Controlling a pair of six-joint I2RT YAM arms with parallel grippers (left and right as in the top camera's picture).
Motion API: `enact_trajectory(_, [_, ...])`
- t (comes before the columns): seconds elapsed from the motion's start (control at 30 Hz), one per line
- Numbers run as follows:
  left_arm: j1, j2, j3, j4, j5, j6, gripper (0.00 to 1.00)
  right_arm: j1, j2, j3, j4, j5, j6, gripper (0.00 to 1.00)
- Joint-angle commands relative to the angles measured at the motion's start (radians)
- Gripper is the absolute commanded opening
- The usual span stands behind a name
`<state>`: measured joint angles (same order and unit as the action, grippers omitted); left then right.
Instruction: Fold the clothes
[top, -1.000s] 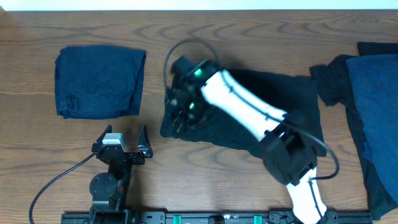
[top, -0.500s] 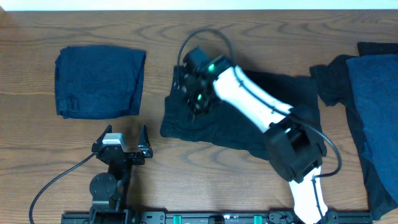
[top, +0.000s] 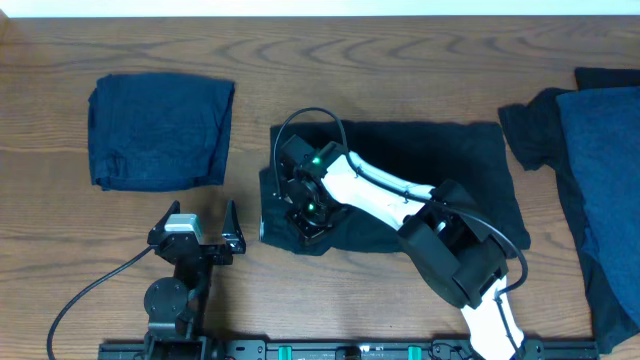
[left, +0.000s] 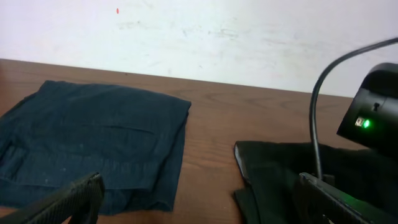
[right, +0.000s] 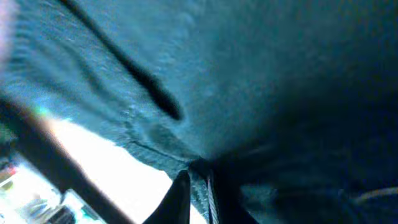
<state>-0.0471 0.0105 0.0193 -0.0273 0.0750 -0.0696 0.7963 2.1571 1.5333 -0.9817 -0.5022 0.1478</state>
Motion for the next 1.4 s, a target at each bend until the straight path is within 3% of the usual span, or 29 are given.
enact_trajectory(0.0, [-0.003, -0.006, -0.015, -0.036, 0.014, 0.017, 0.98, -0.064, -0.064, 0.117, -0.057, -0.078, -0.095, 0.18])
enact_trajectory(0.27, [-0.003, -0.006, -0.015, -0.036, 0.014, 0.017, 0.98, -0.227, -0.227, 0.258, -0.219, 0.008, -0.115, 0.3])
enact_trajectory(0.47, [-0.003, -0.006, -0.015, -0.036, 0.014, 0.017, 0.98, -0.349, -0.33, 0.257, -0.398, 0.319, 0.004, 0.3])
enact_trajectory(0.57, [-0.003, -0.006, -0.015, -0.036, 0.014, 0.017, 0.98, -0.429, -0.362, 0.257, -0.456, 0.425, 0.078, 0.25])
enact_trajectory(0.77, [-0.003, -0.006, -0.015, -0.036, 0.014, 0.017, 0.98, -0.539, -0.368, 0.238, -0.478, 0.416, 0.101, 0.13])
enact_trajectory(1.07, [-0.003, -0.006, -0.015, -0.033, 0.014, 0.018, 0.98, -0.571, -0.368, 0.182, -0.47, 0.488, 0.099, 0.19])
enact_trajectory(1.27, [-0.003, -0.006, -0.015, 0.11, 0.018, 0.035, 0.98, -0.581, -0.368, 0.156, -0.473, 0.487, 0.093, 0.15])
enact_trajectory(1.37, [-0.003, -0.006, 0.008, 0.227, 0.167, 0.035, 0.98, -0.592, -0.368, 0.155, -0.475, 0.487, 0.079, 0.14])
